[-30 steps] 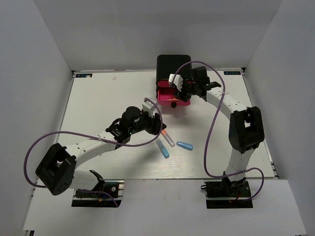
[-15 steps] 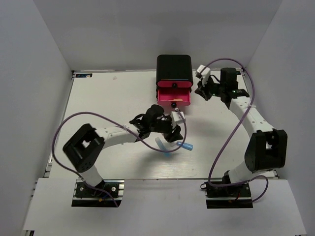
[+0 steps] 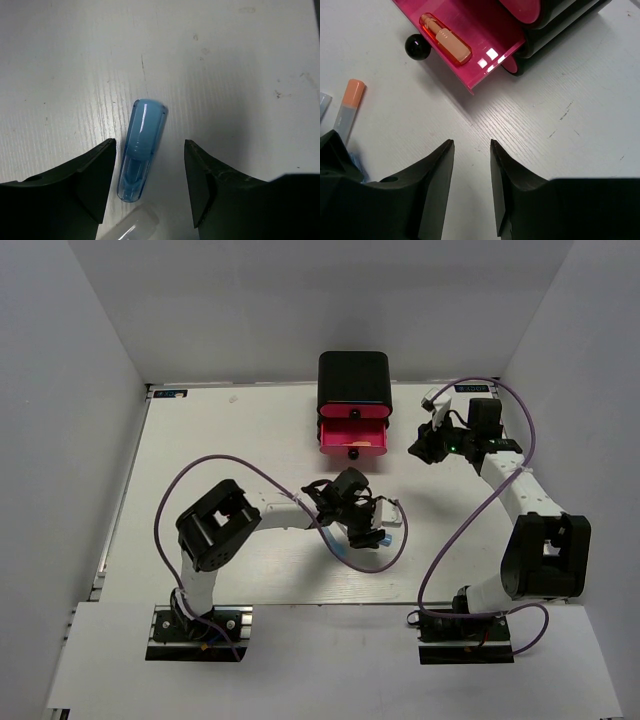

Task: Sort the stationery into containers
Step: Pick up the pen from the center of the board.

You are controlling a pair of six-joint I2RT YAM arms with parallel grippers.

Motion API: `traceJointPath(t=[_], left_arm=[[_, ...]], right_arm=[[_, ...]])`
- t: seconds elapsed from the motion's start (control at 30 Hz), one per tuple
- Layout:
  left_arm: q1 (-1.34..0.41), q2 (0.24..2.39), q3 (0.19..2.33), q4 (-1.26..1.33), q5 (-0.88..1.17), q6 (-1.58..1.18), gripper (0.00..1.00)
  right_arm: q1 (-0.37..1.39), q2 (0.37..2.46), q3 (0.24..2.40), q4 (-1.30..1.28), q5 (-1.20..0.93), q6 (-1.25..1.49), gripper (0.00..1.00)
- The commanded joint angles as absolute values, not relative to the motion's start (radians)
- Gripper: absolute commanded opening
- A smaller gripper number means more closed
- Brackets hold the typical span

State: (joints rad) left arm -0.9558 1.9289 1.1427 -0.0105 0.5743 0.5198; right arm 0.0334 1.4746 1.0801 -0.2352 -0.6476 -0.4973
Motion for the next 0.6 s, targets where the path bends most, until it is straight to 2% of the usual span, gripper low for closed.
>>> traceJointPath(t=[0.0,0.23,0.33,0.4,0.5,0.57], left_arm=[[-0.963,1.945,1.181,-0.042,0.548,0.584,0.67],[-0.963,2.003,1.229,-0.049,0.526,0.584,0.68],[-0.963,2.016,1.238,-0.049,0.517,0.584,0.64],[-0.963,2.016,1.238,-0.049,0.517,0.584,0.53],[-0.963,1.996,1.215,-0.011,0.503,0.559,0.29],[-0.954,1.961,1.201,0.036,0.494,0.543,0.24]], right_arm=[[0.023,1.445,1.078,-0.215,-0.703,-0.477,0.41],[0.017,1.443,1.083,-0.242,-0.727,-0.482,0.43],[0.020,1.443,1.083,-0.242,-0.741,-0.482,0.43],[0.015,1.442,1.083,-0.250,-0.745,-0.480,0.43],[0.014,1.443,1.081,-0.252,-0.758,-0.480,0.43],[0.014,1.443,1.078,-0.253,-0.768,-0.483,0.43]])
